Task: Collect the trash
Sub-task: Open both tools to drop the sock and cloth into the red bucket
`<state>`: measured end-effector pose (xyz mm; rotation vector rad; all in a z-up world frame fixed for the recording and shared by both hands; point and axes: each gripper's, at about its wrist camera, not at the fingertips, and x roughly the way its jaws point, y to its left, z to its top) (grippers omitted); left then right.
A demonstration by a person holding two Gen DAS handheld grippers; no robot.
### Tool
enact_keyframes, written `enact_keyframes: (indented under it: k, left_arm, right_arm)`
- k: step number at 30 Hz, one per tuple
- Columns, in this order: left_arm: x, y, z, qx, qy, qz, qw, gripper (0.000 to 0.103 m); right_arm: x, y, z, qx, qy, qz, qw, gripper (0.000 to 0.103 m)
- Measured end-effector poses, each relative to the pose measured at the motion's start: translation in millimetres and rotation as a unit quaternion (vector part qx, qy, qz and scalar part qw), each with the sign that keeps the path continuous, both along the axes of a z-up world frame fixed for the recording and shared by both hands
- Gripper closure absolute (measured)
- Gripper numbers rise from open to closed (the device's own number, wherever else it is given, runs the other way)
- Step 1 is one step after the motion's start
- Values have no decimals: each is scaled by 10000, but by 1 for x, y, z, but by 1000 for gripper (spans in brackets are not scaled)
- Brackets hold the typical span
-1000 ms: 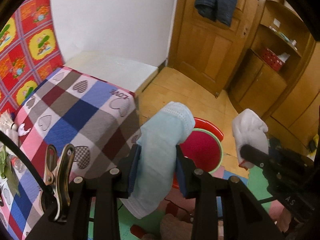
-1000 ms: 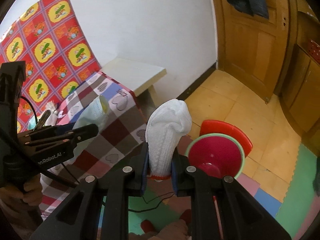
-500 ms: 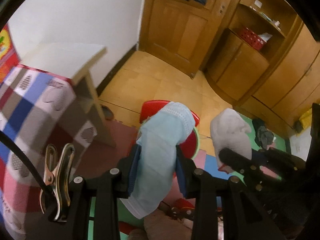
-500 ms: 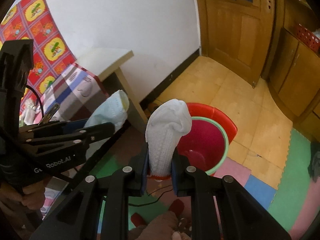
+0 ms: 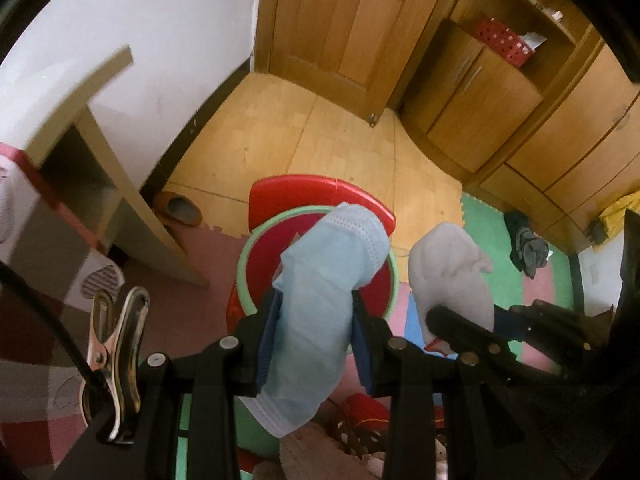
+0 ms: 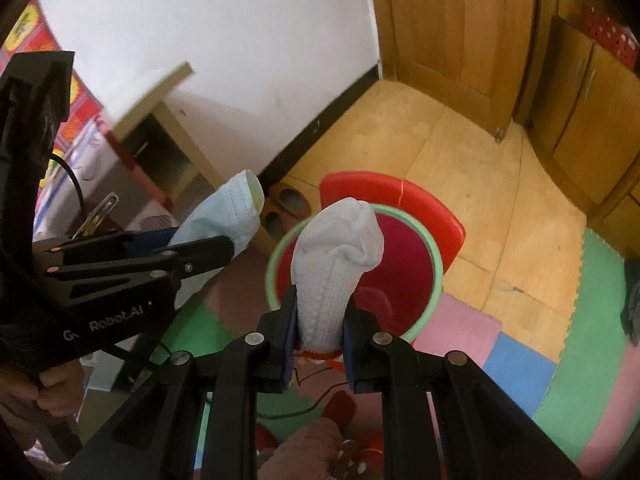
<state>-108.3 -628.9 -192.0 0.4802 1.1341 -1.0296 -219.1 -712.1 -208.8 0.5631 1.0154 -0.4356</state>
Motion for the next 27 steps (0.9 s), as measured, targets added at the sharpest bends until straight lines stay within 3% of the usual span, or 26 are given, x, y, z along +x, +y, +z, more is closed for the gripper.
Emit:
enact_keyframes:
  k: [10,20,27]
  left_arm:
    - [16,-41,-73,198,243,-184,9993,67]
    - [22,-63,-113,520,183,-131,9984,64]
    - [21,-71,-122,723,78,-232,9971,49]
  right_arm:
    - [11,-27,-64,314,129,-48,9994,83]
    - [16,-35,-85,333,290,23,9990,83]
    - [20,-36,-92,253,439,25,9987,65]
